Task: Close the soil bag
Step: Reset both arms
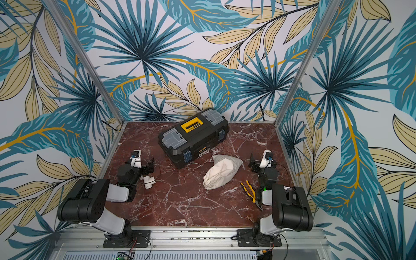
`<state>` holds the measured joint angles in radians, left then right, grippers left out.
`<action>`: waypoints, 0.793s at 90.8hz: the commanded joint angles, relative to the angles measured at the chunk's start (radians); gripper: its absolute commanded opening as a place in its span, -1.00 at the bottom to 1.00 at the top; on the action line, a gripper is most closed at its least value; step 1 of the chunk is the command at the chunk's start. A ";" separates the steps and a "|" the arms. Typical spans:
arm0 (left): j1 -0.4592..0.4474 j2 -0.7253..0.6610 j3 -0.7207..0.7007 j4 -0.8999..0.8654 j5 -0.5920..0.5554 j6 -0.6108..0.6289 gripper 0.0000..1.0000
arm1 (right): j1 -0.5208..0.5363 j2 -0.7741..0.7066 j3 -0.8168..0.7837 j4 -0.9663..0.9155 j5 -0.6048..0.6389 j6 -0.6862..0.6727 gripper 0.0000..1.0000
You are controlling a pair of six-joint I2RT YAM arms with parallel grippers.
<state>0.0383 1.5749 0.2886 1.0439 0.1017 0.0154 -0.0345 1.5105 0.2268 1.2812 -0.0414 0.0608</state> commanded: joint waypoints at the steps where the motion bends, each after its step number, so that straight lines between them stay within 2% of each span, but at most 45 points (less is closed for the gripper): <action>1: -0.023 -0.025 0.080 -0.086 -0.075 0.012 1.00 | 0.012 0.008 -0.005 0.053 0.024 -0.025 0.99; 17: -0.047 -0.018 0.079 -0.079 -0.109 0.031 1.00 | 0.022 0.016 -0.007 0.063 0.036 -0.038 0.98; 37: -0.049 -0.013 0.083 -0.077 -0.077 0.046 1.00 | 0.050 0.015 -0.007 0.061 0.085 -0.054 0.98; 72: -0.053 -0.013 0.091 -0.094 -0.075 0.052 1.00 | 0.050 0.011 -0.010 0.065 0.083 -0.055 0.99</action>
<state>-0.0109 1.5707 0.3622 0.9516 0.0227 0.0566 0.0097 1.5158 0.2268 1.3121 0.0296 0.0181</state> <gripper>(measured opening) 0.999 0.992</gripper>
